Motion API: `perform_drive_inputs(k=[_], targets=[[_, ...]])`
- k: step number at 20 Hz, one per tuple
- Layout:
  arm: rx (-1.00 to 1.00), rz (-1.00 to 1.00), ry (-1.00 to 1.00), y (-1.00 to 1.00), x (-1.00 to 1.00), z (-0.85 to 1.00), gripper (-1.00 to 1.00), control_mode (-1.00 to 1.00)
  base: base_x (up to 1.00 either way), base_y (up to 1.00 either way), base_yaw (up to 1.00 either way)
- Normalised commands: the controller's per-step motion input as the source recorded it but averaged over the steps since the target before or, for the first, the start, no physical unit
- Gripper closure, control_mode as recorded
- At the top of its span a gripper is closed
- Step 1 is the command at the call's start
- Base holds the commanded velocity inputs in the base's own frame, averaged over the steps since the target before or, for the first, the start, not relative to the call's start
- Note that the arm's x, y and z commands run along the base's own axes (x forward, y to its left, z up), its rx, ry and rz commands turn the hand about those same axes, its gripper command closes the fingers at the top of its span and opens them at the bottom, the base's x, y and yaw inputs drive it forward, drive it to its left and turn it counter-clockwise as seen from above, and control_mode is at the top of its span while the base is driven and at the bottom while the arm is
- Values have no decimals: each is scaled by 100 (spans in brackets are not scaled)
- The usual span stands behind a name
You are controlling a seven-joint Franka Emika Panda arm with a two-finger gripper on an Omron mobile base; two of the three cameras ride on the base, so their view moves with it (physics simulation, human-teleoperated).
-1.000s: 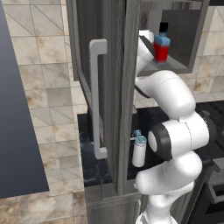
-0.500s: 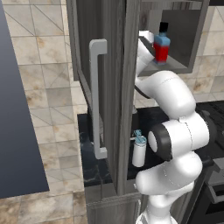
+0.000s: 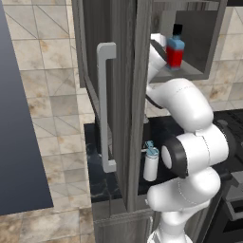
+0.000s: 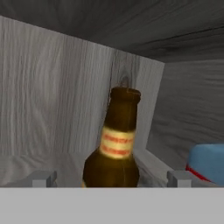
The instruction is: Sort all alcoholic drinks to one cabinet, and non-alcoholic drinks to the other.
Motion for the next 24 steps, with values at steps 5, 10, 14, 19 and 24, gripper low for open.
perform_drive_inputs(k=[5,10,14,19,24], targets=[[1,0,-1,7,-27,12,-100,-100,0,0,0],[6,0,0,1,-47,8,-100,-100,0,0,0],[9,0,0,1,-62,0,-100,-100,0,0,0],[10,2,3,3,-63,0,-100,-100,0,0,0],[11,5,6,0,-65,0,-100,-100,0,0,0]])
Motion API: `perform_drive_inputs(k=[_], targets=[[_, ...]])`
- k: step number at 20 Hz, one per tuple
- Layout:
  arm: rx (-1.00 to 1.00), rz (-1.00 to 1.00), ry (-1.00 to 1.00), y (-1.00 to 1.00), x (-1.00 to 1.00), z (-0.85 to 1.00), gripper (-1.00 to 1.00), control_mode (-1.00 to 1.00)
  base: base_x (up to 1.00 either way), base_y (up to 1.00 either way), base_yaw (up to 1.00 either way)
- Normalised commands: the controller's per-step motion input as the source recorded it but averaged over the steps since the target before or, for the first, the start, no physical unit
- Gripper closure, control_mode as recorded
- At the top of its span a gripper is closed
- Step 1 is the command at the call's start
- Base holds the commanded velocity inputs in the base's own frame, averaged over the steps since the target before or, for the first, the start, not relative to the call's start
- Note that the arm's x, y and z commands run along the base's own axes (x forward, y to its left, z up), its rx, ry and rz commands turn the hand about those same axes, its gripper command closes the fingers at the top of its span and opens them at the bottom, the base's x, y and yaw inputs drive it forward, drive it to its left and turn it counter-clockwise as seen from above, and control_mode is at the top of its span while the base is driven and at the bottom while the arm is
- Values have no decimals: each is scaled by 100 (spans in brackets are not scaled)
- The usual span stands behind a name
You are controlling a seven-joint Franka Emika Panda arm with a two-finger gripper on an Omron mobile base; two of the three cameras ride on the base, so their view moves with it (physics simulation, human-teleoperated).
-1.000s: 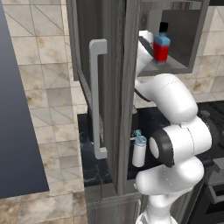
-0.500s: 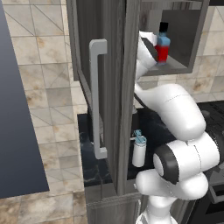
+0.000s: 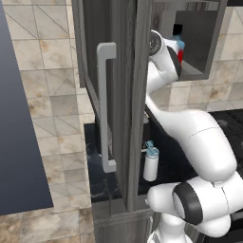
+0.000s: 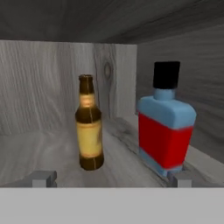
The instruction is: Sort all alcoholic drinks to one cabinet, and non-alcoholic drinks to the other.
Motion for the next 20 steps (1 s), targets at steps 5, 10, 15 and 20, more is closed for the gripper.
perform_drive_inputs(k=[5,10,15,20], targets=[[13,7,3,0,-74,0,-100,-100,0,0,0],[14,8,1,0,-77,0,-100,-100,0,0,0],[14,10,2,0,-76,-6,-100,-100,0,0,0],[15,11,7,0,-70,-12,-100,-100,0,0,0]])
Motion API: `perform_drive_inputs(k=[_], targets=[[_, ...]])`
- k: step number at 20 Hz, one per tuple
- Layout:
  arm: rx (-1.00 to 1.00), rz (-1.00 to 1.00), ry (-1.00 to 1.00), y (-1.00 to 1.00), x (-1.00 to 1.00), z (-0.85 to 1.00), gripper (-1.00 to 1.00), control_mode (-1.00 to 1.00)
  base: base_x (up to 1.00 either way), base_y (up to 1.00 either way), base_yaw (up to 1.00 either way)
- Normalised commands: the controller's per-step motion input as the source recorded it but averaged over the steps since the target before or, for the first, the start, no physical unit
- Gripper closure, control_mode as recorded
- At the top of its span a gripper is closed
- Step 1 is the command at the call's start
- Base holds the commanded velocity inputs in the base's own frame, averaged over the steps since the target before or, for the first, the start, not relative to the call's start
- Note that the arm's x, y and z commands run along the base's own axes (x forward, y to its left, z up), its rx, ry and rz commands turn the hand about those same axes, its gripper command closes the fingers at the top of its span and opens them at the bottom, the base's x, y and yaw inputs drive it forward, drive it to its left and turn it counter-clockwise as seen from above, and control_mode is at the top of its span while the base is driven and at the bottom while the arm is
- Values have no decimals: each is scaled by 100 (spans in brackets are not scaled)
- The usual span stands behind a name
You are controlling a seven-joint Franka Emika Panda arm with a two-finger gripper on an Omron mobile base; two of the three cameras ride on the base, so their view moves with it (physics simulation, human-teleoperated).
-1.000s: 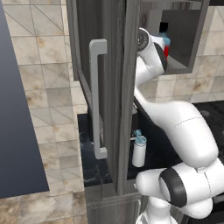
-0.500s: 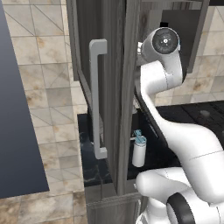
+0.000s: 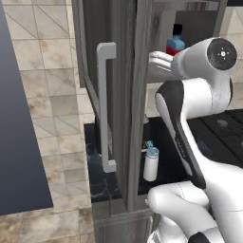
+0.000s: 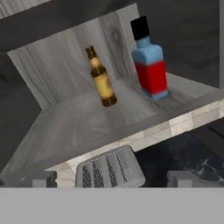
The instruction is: Sort all alcoholic drinks to one cabinet, and non-alcoholic drinks to the other.
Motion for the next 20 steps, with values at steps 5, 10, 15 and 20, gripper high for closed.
perform_drive_inputs(k=[5,10,15,20], targets=[[15,11,9,0,-63,-18,-100,-100,0,0,0],[13,12,9,0,-63,-23,-100,-100,0,0,0],[7,10,8,2,-57,-28,-100,-100,0,0,0],[3,8,6,0,-47,-26,-100,-100,0,0,0]])
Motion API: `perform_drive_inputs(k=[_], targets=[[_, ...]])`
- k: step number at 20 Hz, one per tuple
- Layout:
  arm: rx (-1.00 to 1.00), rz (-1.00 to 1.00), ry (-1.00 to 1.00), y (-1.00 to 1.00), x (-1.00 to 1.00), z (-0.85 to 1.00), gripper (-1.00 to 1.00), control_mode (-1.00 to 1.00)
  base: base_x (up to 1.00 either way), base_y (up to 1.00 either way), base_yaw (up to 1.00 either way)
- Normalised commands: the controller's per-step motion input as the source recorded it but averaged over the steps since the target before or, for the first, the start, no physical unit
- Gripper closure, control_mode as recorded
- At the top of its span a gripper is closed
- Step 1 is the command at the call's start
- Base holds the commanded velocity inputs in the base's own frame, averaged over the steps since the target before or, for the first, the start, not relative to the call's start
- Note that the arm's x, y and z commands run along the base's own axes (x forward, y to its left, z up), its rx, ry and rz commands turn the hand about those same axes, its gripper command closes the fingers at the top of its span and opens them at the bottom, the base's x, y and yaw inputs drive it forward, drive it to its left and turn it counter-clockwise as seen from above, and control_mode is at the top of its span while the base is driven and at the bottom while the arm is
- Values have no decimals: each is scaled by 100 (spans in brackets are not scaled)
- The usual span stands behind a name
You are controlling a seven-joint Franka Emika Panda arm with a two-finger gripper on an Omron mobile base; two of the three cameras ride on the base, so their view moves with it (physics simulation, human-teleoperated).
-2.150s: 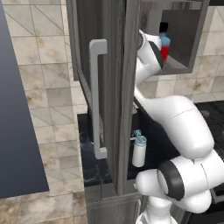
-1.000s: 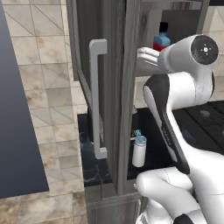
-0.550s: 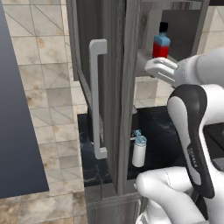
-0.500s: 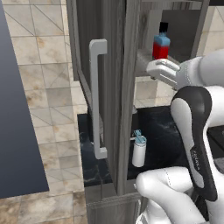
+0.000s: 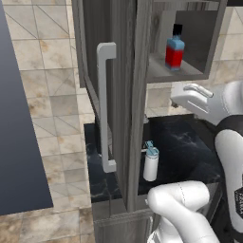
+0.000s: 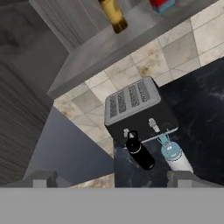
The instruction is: Sort all alcoholic drinks to one cabinet, and non-alcoholic drinks to the other.
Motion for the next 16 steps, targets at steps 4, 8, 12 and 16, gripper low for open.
perform_drive_inputs(k=[4,8,12,16], targets=[[0,7,3,0,-36,-19,-100,-100,0,0,0],[0,7,0,0,-30,-9,-100,-100,0,0,0],[-4,6,0,-3,-19,-1,-100,-100,0,0,0],[-14,2,0,0,-1,-7,-100,-100,0,0,0]])
